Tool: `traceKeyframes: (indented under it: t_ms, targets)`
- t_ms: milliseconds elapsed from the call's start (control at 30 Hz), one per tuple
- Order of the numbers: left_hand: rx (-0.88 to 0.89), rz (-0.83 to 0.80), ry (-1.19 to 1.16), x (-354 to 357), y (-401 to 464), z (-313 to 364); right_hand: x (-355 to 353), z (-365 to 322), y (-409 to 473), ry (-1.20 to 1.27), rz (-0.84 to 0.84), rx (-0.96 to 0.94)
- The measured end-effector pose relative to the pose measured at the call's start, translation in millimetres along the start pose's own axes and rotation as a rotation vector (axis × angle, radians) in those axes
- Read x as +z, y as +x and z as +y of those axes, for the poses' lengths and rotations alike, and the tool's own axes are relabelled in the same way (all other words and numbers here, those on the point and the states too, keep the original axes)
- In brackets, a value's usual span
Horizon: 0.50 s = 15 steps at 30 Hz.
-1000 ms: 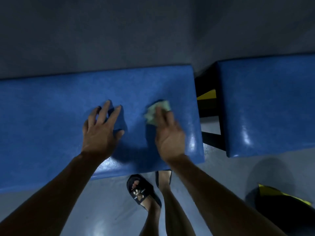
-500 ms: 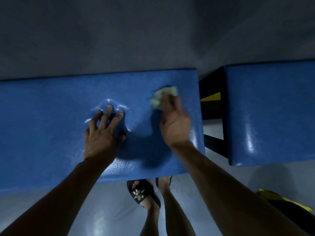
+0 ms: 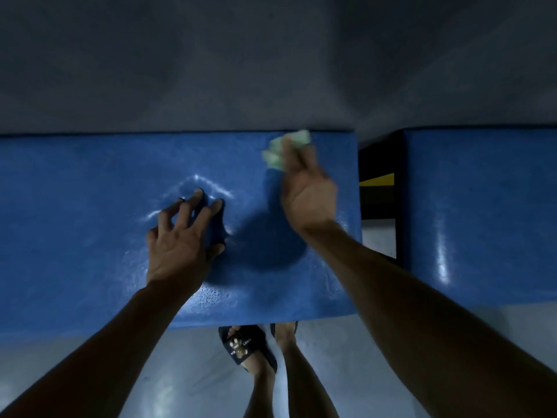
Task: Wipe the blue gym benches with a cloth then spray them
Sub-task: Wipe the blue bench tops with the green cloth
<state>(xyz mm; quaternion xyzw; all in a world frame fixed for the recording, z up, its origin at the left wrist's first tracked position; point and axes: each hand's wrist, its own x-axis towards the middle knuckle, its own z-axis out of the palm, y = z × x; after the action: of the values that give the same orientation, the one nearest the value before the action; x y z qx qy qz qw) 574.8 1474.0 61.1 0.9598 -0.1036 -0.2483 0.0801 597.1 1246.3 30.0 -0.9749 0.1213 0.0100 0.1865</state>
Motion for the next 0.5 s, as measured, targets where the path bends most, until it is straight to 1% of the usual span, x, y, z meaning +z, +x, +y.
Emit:
traceKeyframes:
  t_ms: [67,100,133,167,200,267,333,400,500]
  targets:
    - [-0.001,0.013,0.007,-1.1,0.0,0.3,16.1,-33.1,-1.4,-0.069,-0.051,-0.233]
    - [-0.002,0.019,0.009,-1.9,0.4,0.6,14.3,-38.3,-1.0,-0.116,-0.082,-0.341]
    - [-0.002,0.019,0.009,-2.6,1.0,0.8,6.9,-33.7,1.9,-0.151,-0.115,-0.43]
    - [-0.002,0.015,0.012,-2.7,1.3,0.6,-3.9,-20.4,8.3,-0.184,-0.137,-0.479]
    - [-0.003,0.012,0.018,-2.6,1.3,0.0,-15.3,-1.6,16.8,-0.203,-0.158,-0.471]
    - [-0.002,0.003,0.024,-2.5,1.7,0.2,-41.9,40.0,30.8,-0.172,-0.198,-0.303]
    - [0.001,0.012,0.019,-2.1,1.3,0.5,-58.8,67.5,30.7,-0.105,-0.156,-0.165]
    - [-0.003,0.006,0.019,-2.3,1.3,0.5,-54.4,62.9,21.6,-0.031,-0.076,-0.065]
    - [-0.01,0.001,0.016,-3.9,1.8,1.6,-22.9,28.7,11.6,0.008,0.0,0.069]
